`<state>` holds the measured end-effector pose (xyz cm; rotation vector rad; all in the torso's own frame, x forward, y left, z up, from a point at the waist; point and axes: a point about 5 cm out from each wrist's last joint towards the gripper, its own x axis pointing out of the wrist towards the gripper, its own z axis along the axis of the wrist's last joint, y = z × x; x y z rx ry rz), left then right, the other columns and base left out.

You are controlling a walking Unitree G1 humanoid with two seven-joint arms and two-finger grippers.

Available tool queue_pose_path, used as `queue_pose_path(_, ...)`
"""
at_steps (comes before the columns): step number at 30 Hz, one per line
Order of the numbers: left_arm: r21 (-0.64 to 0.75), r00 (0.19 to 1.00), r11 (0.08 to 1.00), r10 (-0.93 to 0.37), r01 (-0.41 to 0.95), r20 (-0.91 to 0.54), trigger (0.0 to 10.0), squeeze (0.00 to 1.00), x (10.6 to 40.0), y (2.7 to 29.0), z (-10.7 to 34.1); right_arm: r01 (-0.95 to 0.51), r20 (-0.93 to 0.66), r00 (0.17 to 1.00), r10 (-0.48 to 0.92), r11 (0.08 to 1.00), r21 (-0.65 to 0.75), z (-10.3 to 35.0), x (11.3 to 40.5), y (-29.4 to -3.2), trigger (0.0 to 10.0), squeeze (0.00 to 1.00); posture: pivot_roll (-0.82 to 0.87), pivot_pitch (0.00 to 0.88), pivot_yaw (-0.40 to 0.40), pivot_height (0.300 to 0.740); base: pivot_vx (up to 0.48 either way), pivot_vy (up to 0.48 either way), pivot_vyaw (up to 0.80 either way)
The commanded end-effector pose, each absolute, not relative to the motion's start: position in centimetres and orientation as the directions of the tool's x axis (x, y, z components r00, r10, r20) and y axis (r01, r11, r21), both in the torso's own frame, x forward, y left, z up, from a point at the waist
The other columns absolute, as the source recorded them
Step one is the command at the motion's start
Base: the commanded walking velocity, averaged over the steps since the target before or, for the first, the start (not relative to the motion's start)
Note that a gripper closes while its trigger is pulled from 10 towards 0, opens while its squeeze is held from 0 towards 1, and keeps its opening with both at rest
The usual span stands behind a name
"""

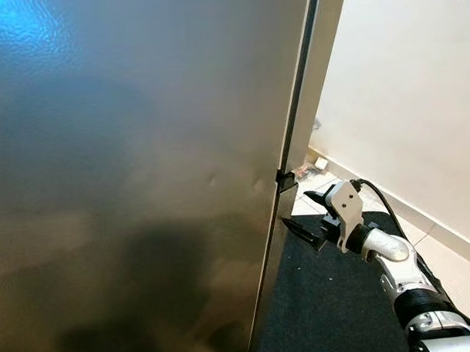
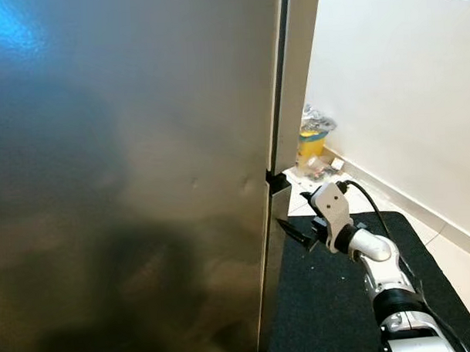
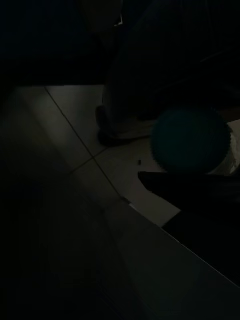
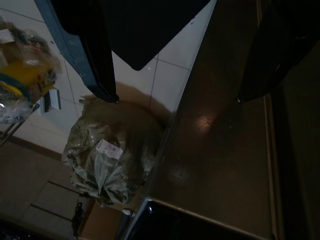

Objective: Restocking fridge

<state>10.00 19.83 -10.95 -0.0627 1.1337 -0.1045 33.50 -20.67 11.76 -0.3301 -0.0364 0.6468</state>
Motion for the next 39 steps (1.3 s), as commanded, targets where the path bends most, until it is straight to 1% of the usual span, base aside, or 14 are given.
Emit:
queue_pose_path(1, -0.182, 0.366, 0.981, -0.192, 0.061, -0.911, 10.0, 0.00, 8.7, 18.3, -11.4, -0.557, -0.046, 0.817, 0.575, 0.765, -0.324, 12.5, 34.3, -19.7, 10.0, 0.00, -0.07, 0.000, -0.031, 0.740, 0.000, 0.000, 0.00)
queue_pose_path(5, -0.181, 0.364, 0.982, -0.189, 0.057, -0.912, 10.0, 0.00, 8.6, 18.3, -11.5, -0.561, -0.044, 0.814, 0.579, 0.765, -0.316, 12.4, 34.5, -19.0, 10.0, 0.00, -0.07, 0.000, -0.031, 0.740, 0.000, 0.000, 0.00)
queue_pose_path(8, -0.180, 0.360, 0.982, -0.186, 0.050, -0.914, 10.0, 0.00, 8.5, 18.3, -11.5, -0.616, -0.046, 0.776, 0.630, 0.739, -0.274, 11.9, 34.3, -17.3, 10.0, 0.00, -0.07, 0.000, -0.035, 0.740, 0.000, 0.000, 0.00)
queue_pose_path(9, -0.180, 0.360, 0.982, -0.186, 0.050, -0.914, 10.0, 0.00, 8.5, 18.3, -11.5, -0.616, -0.046, 0.776, 0.630, 0.739, -0.274, 11.9, 34.3, -17.3, 10.0, 0.00, -0.07, 0.000, -0.035, 0.740, 0.000, 0.000, 0.00)
queue_pose_path(10, -0.178, 0.357, 0.983, -0.183, 0.049, -0.916, 10.0, 0.00, 8.4, 18.3, -11.5, -0.655, -0.046, 0.743, 0.668, 0.711, -0.255, 11.6, 34.1, -16.2, 10.0, 0.00, -0.07, 0.000, -0.035, 0.740, 0.000, 0.000, 0.00)
queue_pose_path(11, -0.176, 0.357, 0.983, -0.181, 0.047, -0.916, 10.0, 0.00, 8.4, 18.3, -11.5, -0.672, -0.043, 0.728, 0.684, 0.700, -0.243, 11.5, 33.9, -15.8, 10.0, 0.00, -0.07, 0.000, -0.039, 0.740, 0.000, 0.000, 0.00)
queue_pose_path(16, -0.159, 0.356, 0.986, -0.166, 0.048, -0.920, 10.0, 0.00, 8.3, 18.4, -11.5, -0.691, -0.055, 0.713, 0.699, 0.686, -0.231, 11.1, 33.7, -15.2, 10.0, 0.00, -0.07, 0.000, -0.040, 0.740, 0.000, 0.000, 0.00)
queue_pose_path(23, -0.136, 0.360, 0.990, -0.140, 0.037, -0.922, 10.0, 0.00, 8.3, 18.7, -11.5, -0.660, -0.071, 0.742, 0.666, 0.708, -0.251, 11.1, 34.0, -15.4, 10.0, 0.00, -0.07, 0.000, -0.044, 0.740, 0.000, 0.000, 0.00)
queue_pose_path(26, -0.125, 0.365, 0.992, -0.126, 0.028, -0.922, 10.0, 0.00, 8.3, 19.0, -11.5, -0.595, -0.082, 0.798, 0.598, 0.756, -0.274, 11.4, 34.6, -16.2, 10.0, 0.00, -0.07, 0.000, -0.048, 0.740, 0.000, 0.000, 0.00)
queue_pose_path(27, -0.125, 0.365, 0.992, -0.126, 0.028, -0.922, 10.0, 0.00, 8.3, 19.0, -11.5, -0.595, -0.082, 0.798, 0.598, 0.756, -0.274, 11.4, 34.6, -16.2, 10.0, 0.00, -0.07, 0.000, -0.048, 0.740, 0.000, 0.000, 0.00)
queue_pose_path(29, -0.121, 0.367, 0.992, -0.121, 0.023, -0.922, 10.0, 0.00, 8.3, 19.1, -11.5, -0.551, -0.084, 0.830, 0.552, 0.785, -0.285, 11.5, 34.9, -16.7, 10.0, 0.00, -0.07, 0.000, -0.048, 0.740, 0.000, 0.000, 0.00)
queue_pose_path(32, -0.119, 0.366, 0.993, -0.119, 0.023, -0.923, 10.0, 0.00, 8.3, 19.1, -11.5, -0.529, -0.079, 0.844, 0.531, 0.798, -0.288, 11.6, 35.0, -17.0, 10.0, 0.00, -0.07, 0.000, -0.049, 0.740, 0.000, 0.000, 0.00)
queue_pose_path(34, -0.117, 0.365, 0.993, -0.118, 0.025, -0.924, 10.0, 0.00, 8.3, 19.2, -11.5, -0.481, -0.064, 0.873, 0.484, 0.829, -0.284, 11.8, 35.2, -17.5, 10.0, 0.00, -0.07, 0.000, -0.048, 0.740, 0.000, 0.000, 0.00)
queue_pose_path(39, -0.113, 0.366, 0.993, -0.115, 0.027, -0.923, 10.0, 0.00, 8.3, 19.3, -11.5, -0.425, -0.059, 0.902, 0.427, 0.859, -0.286, 11.8, 35.3, -18.5, 10.0, 0.00, -0.07, 0.000, -0.048, 0.740, 0.000, 0.000, 0.00)
